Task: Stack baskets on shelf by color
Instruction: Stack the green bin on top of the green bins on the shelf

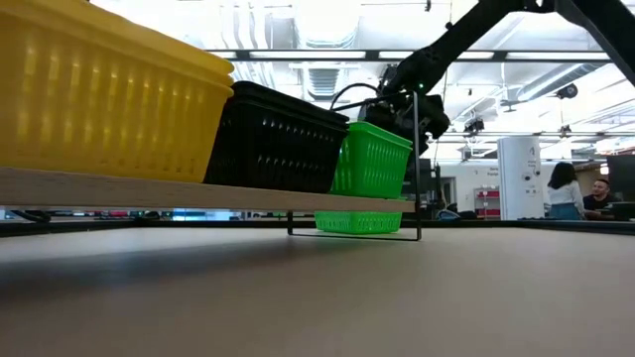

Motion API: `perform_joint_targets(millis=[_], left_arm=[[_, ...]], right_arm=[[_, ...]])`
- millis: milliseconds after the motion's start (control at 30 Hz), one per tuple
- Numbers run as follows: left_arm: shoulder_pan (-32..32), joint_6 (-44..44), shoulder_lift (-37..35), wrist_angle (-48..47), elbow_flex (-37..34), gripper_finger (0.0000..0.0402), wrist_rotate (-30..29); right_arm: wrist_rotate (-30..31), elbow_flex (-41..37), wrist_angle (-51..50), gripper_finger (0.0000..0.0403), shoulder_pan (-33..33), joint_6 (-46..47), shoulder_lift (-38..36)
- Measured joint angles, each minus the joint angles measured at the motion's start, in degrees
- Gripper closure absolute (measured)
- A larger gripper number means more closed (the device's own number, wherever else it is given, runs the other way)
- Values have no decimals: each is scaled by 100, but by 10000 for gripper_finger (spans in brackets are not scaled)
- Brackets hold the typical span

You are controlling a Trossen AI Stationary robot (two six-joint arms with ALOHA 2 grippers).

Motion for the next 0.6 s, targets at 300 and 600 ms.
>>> perform_joint_targets(millis=[300, 600], left_arm=[[128, -1, 0, 12, -1, 393, -14], [148, -1, 0, 12, -1, 393, -11]], right_arm=[[507, -14, 596, 228, 133, -237, -1], [863, -269, 1059, 251, 155, -243, -1]])
